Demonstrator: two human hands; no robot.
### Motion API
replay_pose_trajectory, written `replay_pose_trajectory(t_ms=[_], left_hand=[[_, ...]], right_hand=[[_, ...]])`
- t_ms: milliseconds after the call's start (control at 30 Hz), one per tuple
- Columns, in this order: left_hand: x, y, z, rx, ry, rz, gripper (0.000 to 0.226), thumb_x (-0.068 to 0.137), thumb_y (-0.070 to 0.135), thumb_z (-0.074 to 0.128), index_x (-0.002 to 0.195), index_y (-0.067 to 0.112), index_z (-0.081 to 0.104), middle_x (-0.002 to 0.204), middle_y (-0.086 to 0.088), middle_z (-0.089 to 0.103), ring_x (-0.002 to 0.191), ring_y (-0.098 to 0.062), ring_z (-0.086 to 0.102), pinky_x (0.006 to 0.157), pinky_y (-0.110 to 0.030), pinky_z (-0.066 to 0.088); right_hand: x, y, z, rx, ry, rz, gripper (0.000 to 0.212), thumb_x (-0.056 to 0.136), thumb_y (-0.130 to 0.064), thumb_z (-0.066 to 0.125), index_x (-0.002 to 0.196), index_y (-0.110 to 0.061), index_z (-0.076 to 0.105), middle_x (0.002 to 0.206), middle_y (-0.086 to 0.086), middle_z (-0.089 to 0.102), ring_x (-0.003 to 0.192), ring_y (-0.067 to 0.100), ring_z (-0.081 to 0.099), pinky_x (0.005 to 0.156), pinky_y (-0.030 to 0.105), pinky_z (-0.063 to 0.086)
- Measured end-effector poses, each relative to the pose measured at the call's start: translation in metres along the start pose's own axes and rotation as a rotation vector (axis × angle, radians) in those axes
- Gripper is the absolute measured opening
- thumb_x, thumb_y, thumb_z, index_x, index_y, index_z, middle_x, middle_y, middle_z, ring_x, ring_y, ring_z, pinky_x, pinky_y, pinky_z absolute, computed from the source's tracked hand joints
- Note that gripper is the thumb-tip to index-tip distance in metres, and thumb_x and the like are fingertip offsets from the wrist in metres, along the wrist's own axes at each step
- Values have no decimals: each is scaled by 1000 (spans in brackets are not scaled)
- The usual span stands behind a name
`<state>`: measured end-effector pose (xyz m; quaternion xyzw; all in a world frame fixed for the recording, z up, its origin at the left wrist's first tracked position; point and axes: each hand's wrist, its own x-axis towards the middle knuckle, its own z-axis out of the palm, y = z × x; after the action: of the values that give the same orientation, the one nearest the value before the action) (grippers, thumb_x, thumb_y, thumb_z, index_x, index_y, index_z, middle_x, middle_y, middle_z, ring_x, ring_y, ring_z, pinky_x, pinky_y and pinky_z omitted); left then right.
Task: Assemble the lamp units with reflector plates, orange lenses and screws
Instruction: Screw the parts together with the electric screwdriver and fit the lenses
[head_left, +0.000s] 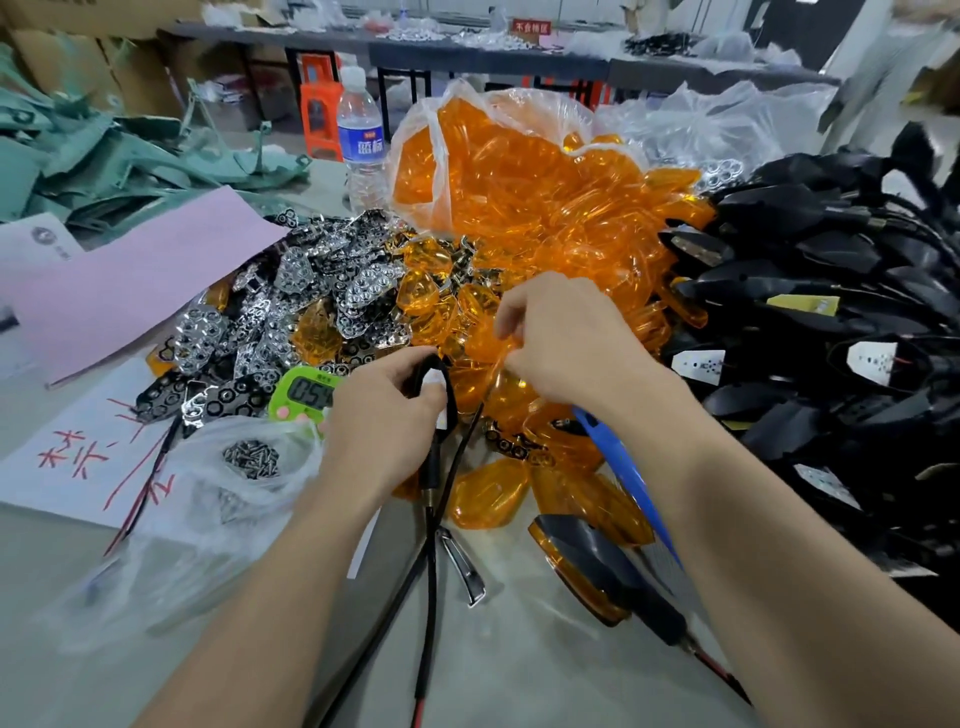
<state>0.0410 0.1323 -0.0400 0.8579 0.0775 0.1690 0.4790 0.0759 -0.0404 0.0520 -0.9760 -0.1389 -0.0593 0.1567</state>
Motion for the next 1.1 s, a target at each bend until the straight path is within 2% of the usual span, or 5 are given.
replay_pose_trajectory(t_ms=[400,567,800,933,1100], left_hand=[[-18,20,6,-11,-45,329,60,79,42,79,137,43,63,115,36,65,107,17,60,89,-2,44],[-13,18,7,-30,29,270,33,84,27,83,113,40,74,81,25,70,79,2,66,71,-16,51],[-25,25,6,466,-289,496,50,69,23,56,112,32,78,126,15,69,122,-10,60,108,-37,37],[-23,29,-3,72,75,370,59,79,27,64,137,39,62,129,18,66,116,4,57,100,-25,49],[-10,36,-5,-566,-264,57,75,94,27,72,158,39,34,145,11,60,122,-6,65,98,-34,56]], right_hand=[[-11,8,-8,349,90,24,18,78,-20,81,69,-30,70,74,-15,68,68,1,65,50,9,45],[-8,-2,-3,649,75,42,16,82,-13,78,74,-22,68,69,5,72,63,23,67,62,35,58],[20,11,-7,647,61,106,18,95,-6,61,86,-22,64,71,-7,57,54,-1,51,53,18,47],[16,11,-10,1010,-133,190,15,100,-4,55,95,-10,68,87,9,67,77,20,68,78,48,64],[-5,-3,-6,1189,-378,97,9,100,-2,57,101,-6,65,76,8,66,70,17,66,73,38,63]])
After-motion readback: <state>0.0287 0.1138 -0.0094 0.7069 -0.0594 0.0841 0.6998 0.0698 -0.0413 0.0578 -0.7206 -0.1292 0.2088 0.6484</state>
